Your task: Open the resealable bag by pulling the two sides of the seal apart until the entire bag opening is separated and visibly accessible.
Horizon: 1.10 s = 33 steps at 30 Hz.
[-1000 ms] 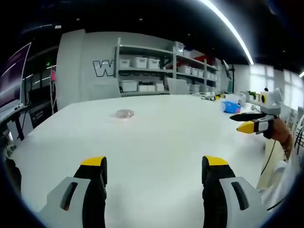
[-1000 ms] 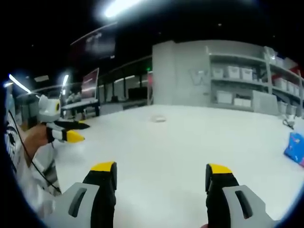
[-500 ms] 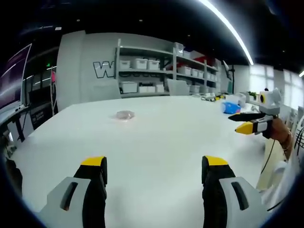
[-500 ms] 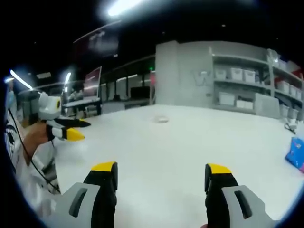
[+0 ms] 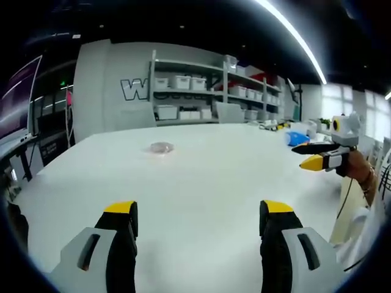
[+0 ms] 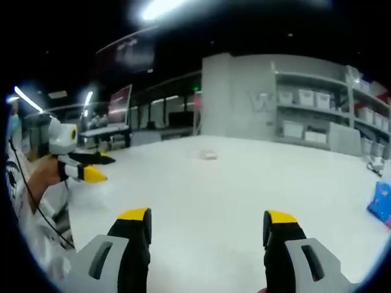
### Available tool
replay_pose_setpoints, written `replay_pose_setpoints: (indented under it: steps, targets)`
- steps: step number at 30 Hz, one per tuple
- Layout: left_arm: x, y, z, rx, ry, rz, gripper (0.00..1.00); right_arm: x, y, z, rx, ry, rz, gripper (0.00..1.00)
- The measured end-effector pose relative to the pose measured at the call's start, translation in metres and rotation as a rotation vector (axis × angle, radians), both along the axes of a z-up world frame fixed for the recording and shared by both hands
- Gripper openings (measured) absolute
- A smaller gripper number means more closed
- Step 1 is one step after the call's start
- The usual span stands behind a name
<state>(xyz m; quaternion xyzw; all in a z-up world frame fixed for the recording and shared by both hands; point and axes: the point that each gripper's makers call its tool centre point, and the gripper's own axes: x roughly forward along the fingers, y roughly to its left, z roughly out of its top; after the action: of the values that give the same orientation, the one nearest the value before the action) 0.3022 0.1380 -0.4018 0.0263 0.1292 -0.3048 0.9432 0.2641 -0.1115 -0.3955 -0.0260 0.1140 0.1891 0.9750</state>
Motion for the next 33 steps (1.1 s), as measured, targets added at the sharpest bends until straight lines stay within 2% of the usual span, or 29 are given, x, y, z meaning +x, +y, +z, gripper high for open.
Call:
replay_pose_setpoints:
  steps: [33]
  targets:
    - [-0.002,-0.001,0.000,0.010,0.001,-0.004,0.80,0.015,0.003,-0.002,-0.004,0.006,0.006,0.73]
